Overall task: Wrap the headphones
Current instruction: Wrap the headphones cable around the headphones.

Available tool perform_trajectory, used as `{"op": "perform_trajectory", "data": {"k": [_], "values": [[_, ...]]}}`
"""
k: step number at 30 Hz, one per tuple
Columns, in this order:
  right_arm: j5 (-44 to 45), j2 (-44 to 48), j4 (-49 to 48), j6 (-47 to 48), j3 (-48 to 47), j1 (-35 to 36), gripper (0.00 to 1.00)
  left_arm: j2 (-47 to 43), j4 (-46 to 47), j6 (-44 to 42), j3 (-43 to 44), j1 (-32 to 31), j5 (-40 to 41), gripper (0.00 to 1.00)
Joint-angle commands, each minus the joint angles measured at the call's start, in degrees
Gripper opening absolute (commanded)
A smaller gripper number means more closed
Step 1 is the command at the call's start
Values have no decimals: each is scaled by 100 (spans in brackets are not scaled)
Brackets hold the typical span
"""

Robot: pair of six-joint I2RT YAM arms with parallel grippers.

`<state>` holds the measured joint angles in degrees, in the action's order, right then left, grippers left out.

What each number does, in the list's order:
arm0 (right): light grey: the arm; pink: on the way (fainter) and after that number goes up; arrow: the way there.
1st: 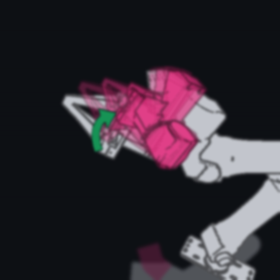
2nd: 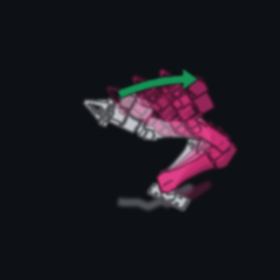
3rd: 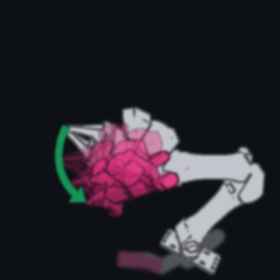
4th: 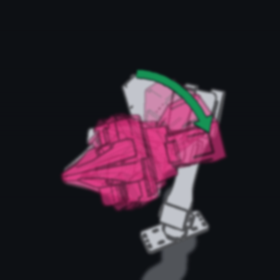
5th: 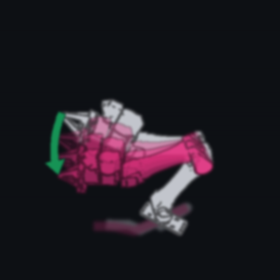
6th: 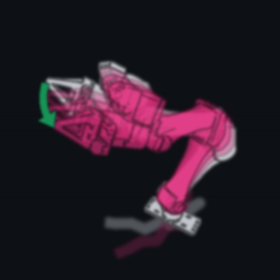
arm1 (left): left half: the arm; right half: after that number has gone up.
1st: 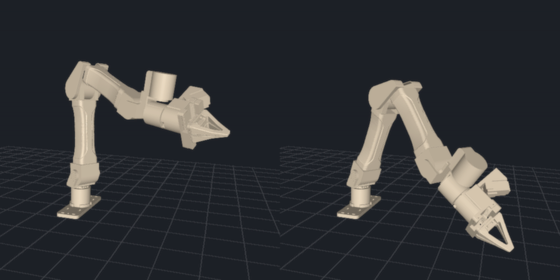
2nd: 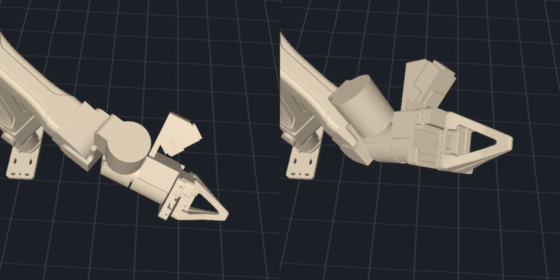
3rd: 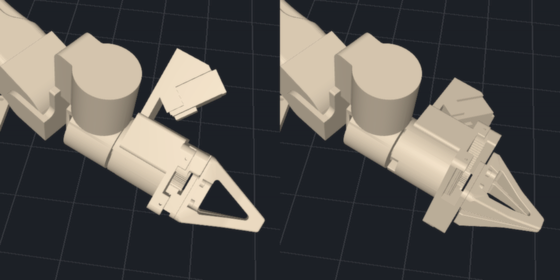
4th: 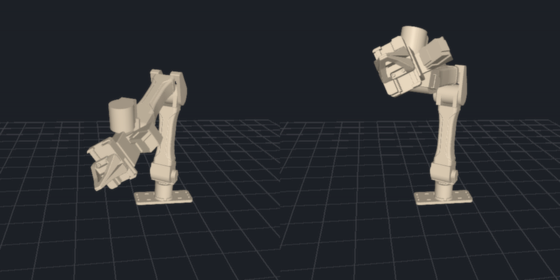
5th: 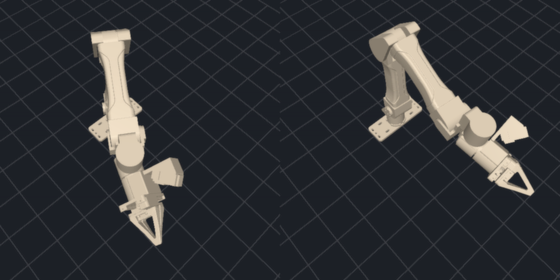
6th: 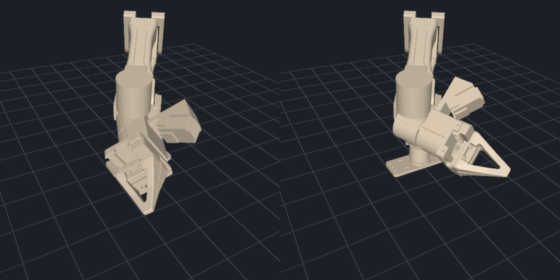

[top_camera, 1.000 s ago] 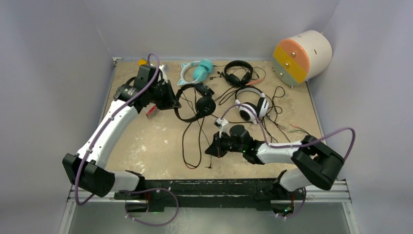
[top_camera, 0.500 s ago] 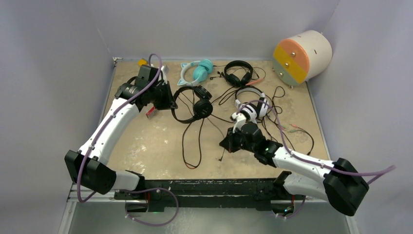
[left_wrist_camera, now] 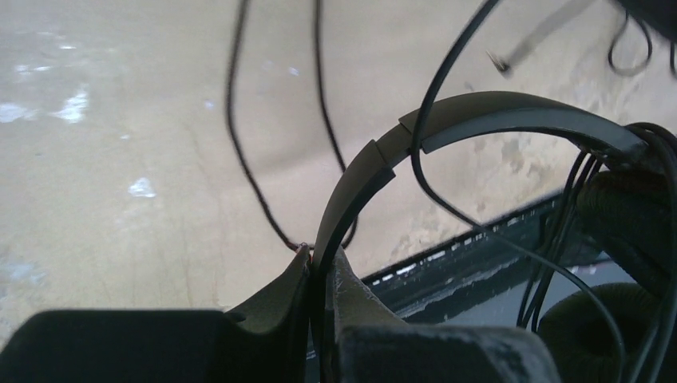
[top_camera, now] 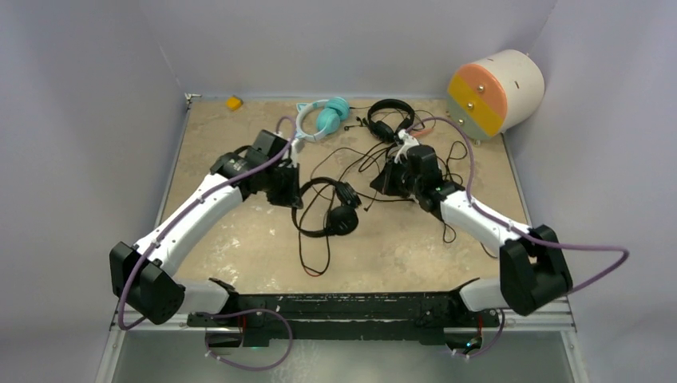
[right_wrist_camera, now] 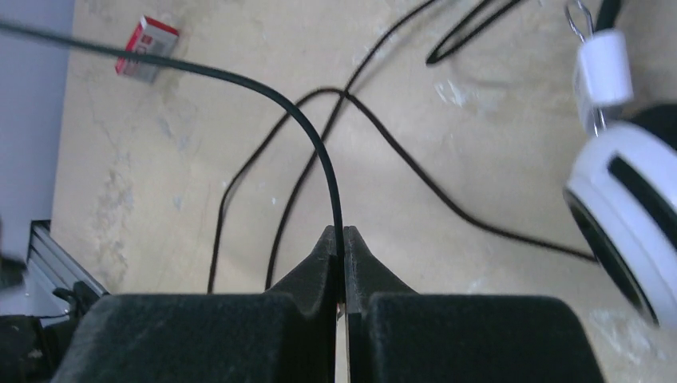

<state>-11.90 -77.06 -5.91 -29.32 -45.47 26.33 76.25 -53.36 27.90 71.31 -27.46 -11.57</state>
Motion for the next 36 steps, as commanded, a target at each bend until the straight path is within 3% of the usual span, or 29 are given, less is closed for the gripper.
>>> {"op": "perform_trajectory", "data": {"k": [1,14,27,36], "values": [[-574,-571,24,67,-832,-100,0,-230,228,172,-54,-676,103,0],[-1702,-1651,-224,-451,-1933,-1551,0,-562,123,284,-520,-748,415,0],[-1912,-2323,11,-444,-2735,-2023,0,-690,37,205,-801,-818,383,0],[-2203,-2660,260,-154,-3831,-1888,0,-354,314,175,-1007,-1166,291,0]]}}
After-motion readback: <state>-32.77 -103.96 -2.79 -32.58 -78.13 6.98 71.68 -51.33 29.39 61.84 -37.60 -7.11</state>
